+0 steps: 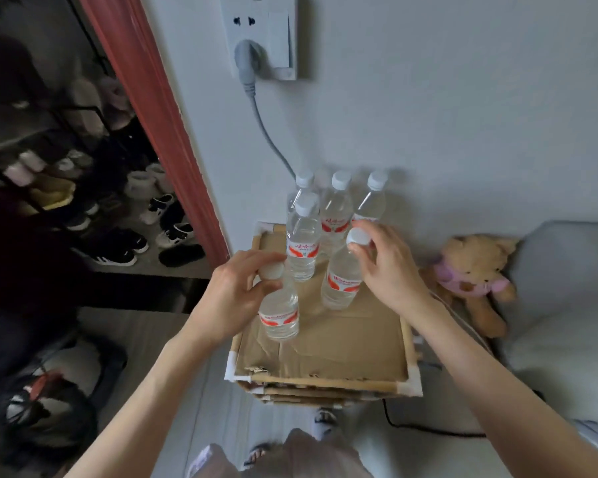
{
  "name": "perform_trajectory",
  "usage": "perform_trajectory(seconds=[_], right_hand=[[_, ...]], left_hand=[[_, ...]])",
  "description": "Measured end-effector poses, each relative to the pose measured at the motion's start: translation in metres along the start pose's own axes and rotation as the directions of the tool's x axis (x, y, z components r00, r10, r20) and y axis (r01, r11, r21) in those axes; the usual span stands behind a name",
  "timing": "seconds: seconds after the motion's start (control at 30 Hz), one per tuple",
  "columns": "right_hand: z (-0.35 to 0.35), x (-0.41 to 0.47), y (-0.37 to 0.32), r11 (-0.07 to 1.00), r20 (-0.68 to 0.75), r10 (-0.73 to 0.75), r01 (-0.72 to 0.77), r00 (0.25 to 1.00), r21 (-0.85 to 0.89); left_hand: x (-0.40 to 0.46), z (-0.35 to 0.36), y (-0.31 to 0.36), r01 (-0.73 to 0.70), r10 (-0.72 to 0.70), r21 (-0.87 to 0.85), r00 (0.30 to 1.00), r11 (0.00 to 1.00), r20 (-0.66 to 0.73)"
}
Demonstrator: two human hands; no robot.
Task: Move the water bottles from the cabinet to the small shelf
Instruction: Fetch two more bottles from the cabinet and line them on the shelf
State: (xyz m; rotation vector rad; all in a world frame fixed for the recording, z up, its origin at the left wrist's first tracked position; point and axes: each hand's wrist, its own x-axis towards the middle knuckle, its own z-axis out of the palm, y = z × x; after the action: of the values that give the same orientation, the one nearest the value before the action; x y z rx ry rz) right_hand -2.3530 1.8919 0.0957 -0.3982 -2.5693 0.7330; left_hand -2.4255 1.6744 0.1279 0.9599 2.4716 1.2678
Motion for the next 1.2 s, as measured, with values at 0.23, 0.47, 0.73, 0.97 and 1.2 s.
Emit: perform_trajectory(seconds=[0.23,0.47,0.73,0.97,1.2], right_hand=[[0.008,0.052,0.037,0.996,0.133,-0.059,0.050,0.989,0.069],[0.004,0.074,0.037,0.986,0.265,-0.122,0.085,0.956,0.146],[-0.005,0.079,0.037,0.990,0.332,-0.125,0.094,0.935,0.109],[-0.011,0.079,0.038,0.998,0.259,0.050,-0.056,0.965,0.014],[-0.015,0.081,0.031,0.999,0.369,0.005,-0.021,0.930,0.039]], left_hand=[[0.032,0.030,0.007,0.113,-0.111,0.015,0.992,0.994,-0.065],[0.046,0.035,0.001,0.130,-0.127,0.030,0.989,0.991,-0.077],[0.040,0.031,0.001,0.136,-0.135,0.023,0.990,0.990,-0.044],[0.039,0.033,0.001,0.127,-0.127,0.003,0.991,0.992,-0.031],[0.039,0.031,-0.004,0.104,-0.104,0.007,0.994,0.995,-0.018]])
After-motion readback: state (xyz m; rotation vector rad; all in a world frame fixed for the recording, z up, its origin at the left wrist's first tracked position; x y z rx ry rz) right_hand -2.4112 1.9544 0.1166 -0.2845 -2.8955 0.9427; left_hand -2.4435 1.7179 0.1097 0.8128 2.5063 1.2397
